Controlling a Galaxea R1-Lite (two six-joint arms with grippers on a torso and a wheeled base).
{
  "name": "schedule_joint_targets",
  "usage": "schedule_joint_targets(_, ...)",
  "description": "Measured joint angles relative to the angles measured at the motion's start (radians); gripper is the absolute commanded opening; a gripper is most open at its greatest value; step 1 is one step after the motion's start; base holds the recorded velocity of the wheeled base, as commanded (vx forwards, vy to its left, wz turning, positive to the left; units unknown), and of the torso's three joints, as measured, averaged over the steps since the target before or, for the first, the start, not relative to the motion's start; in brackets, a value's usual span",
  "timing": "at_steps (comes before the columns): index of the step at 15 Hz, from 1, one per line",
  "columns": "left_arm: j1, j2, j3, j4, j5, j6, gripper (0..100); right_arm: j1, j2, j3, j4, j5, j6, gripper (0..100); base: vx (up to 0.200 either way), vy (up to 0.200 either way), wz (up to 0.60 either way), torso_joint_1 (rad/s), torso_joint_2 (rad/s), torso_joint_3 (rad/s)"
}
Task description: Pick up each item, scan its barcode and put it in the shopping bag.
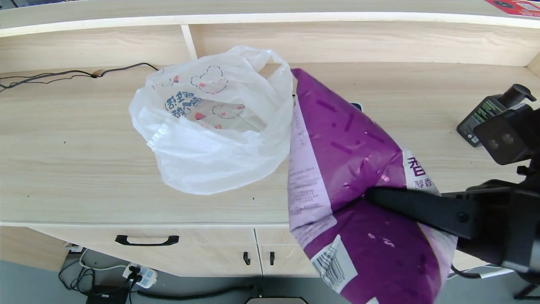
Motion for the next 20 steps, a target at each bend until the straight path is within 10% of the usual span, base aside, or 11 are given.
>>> schedule_joint_targets(2,0.000,0.000,0.000,0.000,0.000,0.000,100,-0.108,-0.005,-0.081,0.186,-0.092,-0.298,0,0.000,0.000,0.00,0.000,0.00,0.000)
schedule_joint_targets(8,0.000,0.000,0.000,0.001,0.000,0.000,100,-0.189,0.049,-0.436,0.289,-0.379,-0.643,0,0.000,0.000,0.00,0.000,0.00,0.000)
schedule_joint_targets(20,0.001,0.000,0.000,-0.005,0.000,0.043,100,-0.187,0.228,-0.583,0.264,-0.457,-1.128,0,0.000,0.000,0.00,0.000,0.00,0.000)
